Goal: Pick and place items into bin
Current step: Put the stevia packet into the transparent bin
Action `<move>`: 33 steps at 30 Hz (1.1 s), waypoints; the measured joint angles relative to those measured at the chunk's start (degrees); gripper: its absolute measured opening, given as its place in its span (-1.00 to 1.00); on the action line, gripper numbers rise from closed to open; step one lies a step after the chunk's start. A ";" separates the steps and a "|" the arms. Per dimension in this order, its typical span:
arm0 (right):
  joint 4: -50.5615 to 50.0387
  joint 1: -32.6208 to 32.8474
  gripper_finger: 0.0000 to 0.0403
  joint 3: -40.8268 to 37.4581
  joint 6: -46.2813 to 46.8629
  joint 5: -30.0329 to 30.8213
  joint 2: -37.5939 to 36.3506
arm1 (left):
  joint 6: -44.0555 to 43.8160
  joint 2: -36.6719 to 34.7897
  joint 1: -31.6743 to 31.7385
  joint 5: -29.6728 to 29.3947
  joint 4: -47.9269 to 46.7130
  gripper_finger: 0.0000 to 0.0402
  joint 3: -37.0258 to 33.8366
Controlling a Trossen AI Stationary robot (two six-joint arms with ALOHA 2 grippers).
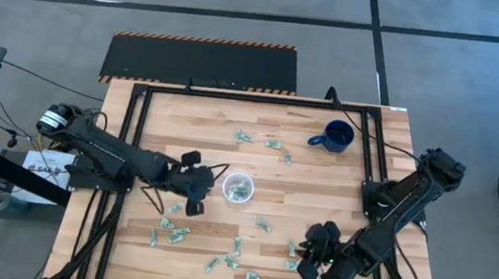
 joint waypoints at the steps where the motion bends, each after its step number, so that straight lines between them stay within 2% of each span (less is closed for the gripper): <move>1: 1.10 -0.57 -0.47 0.00 0.76 -1.29 0.92 | -0.50 -0.23 -1.01 -1.15 -0.56 -0.42 0.00; 4: 0.82 -2.60 -0.47 0.22 2.76 -7.35 4.22 | -2.02 -0.64 -3.68 -4.55 -1.43 -0.42 0.02; 7: -1.82 -4.24 -0.47 1.88 3.03 -10.45 7.03 | -3.28 -0.58 -5.65 -7.47 -2.04 -0.42 0.02; 12: -6.87 -5.47 -0.47 5.18 2.92 -10.76 10.33 | -5.94 -0.58 -7.65 -10.14 -2.86 -0.42 0.02; 20: -6.46 -6.41 -0.47 5.66 3.99 -15.04 14.46 | -7.89 -0.56 -9.82 -12.91 -2.79 -0.42 0.02; 33: -5.63 -6.72 -0.47 5.68 5.46 -16.09 14.73 | -8.11 -0.54 -10.09 -13.89 -2.77 -0.42 0.02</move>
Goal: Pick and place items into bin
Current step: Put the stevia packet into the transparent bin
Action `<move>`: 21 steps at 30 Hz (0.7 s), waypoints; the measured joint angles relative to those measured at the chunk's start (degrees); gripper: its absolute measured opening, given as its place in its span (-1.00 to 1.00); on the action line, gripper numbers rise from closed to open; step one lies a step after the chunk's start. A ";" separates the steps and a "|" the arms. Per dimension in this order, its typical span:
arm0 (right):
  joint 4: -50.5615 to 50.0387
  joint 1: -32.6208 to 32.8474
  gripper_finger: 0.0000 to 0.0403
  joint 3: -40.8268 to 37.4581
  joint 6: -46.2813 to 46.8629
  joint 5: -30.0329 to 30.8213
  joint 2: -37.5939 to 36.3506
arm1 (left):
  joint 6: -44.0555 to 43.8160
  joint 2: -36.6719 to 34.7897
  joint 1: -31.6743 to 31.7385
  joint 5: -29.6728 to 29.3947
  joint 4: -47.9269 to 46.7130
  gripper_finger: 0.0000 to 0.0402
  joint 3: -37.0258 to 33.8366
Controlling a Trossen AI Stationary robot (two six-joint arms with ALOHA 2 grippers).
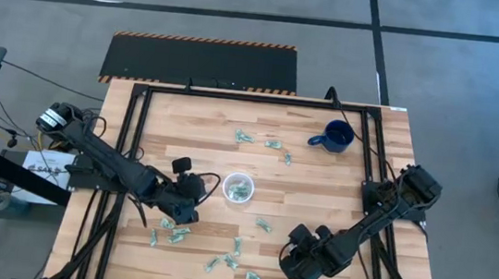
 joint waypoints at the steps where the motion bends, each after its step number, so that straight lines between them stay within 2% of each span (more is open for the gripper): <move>1: 0.17 0.00 -0.47 0.00 0.00 0.18 0.00 | 0.00 0.00 0.00 -0.02 0.02 -0.42 0.00; 14: 1.45 -0.02 -0.45 -0.83 -5.44 0.70 -0.02 | -0.02 0.02 0.00 0.00 0.04 -0.42 0.00; 21: 2.38 -0.15 -0.28 -1.33 -4.38 0.98 -0.04 | -0.04 0.02 0.00 0.00 0.04 -0.42 0.00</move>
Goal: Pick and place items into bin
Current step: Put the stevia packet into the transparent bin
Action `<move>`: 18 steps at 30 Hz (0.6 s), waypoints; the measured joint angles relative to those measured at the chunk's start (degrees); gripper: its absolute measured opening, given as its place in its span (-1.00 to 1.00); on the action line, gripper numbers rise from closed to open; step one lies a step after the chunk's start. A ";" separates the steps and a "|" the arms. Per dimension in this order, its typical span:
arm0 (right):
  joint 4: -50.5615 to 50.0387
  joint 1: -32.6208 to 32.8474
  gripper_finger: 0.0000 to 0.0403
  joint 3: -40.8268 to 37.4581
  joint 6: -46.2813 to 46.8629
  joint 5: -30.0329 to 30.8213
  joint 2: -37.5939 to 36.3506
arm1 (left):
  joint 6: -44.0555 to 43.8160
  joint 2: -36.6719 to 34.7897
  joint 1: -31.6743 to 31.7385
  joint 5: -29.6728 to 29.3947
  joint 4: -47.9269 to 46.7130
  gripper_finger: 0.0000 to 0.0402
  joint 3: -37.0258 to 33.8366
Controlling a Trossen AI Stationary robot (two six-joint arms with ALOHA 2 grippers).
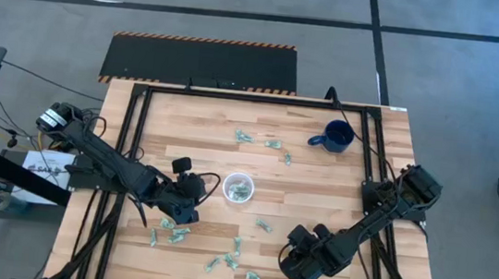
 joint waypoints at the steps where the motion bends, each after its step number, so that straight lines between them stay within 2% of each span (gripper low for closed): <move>1: 0.41 -0.15 -0.24 -0.44 0.27 -0.01 0.00 | 0.00 0.00 0.00 0.00 0.02 -0.42 0.00; 6: 2.62 -0.33 -0.07 -1.21 0.03 0.21 0.00 | 0.00 0.01 0.02 0.00 0.00 -0.42 0.00; 10: 3.35 -0.54 -0.03 -1.21 -0.10 1.36 0.00 | 0.00 0.02 0.02 0.00 0.02 -0.42 0.00; 18: 3.07 -1.89 -0.23 -1.21 -0.45 1.67 0.00 | 0.00 0.02 0.02 0.00 0.00 -0.42 0.00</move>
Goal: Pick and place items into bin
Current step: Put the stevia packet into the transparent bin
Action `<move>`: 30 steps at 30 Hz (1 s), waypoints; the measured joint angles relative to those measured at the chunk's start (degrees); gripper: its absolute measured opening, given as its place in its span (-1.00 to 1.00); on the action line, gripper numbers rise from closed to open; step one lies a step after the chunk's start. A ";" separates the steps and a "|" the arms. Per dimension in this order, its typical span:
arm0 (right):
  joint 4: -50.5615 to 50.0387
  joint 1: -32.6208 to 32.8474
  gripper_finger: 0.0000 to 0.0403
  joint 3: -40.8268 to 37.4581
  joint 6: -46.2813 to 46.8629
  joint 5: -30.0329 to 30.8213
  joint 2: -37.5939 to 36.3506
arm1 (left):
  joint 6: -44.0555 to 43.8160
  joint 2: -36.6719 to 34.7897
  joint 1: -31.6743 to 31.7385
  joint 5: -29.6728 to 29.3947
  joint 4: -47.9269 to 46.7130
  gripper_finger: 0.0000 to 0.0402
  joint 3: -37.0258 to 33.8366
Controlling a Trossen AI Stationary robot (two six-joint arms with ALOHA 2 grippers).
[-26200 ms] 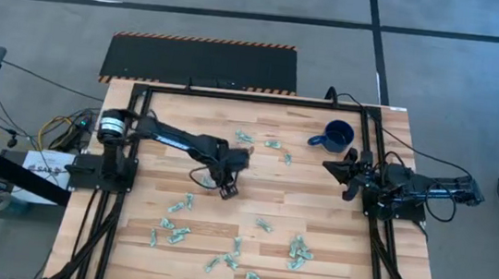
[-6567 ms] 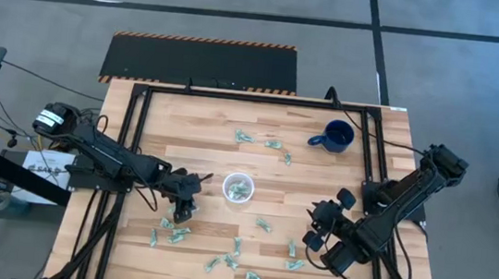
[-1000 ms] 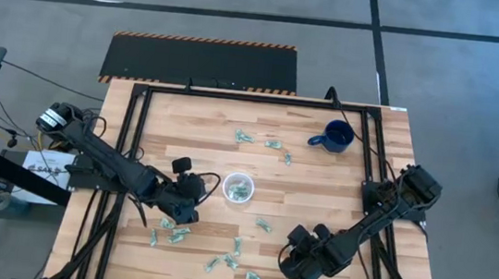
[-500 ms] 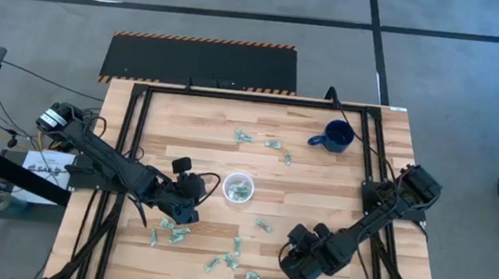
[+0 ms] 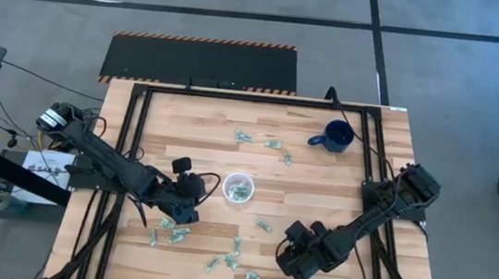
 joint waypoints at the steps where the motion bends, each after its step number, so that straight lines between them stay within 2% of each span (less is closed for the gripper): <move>1: -0.01 -0.17 -0.27 0.00 -0.09 -0.02 0.00 | 0.00 0.00 0.00 0.00 0.02 -0.42 0.00; 8: -0.15 -0.35 -0.42 0.00 -1.20 -0.47 0.00 | 0.00 0.00 0.00 0.01 0.02 -0.42 0.00; 16: -0.70 -0.37 -0.36 0.00 -1.66 -1.07 0.01 | 0.00 0.00 0.00 0.02 0.42 -0.42 0.00; 22: 0.37 -0.96 -0.32 0.35 -1.87 -0.91 3.30 | 0.00 0.00 0.00 0.05 0.45 -0.42 0.00; 30: 0.87 -0.81 -0.45 0.25 -3.81 0.69 4.01 | 0.00 0.00 0.00 0.01 0.44 -0.42 0.00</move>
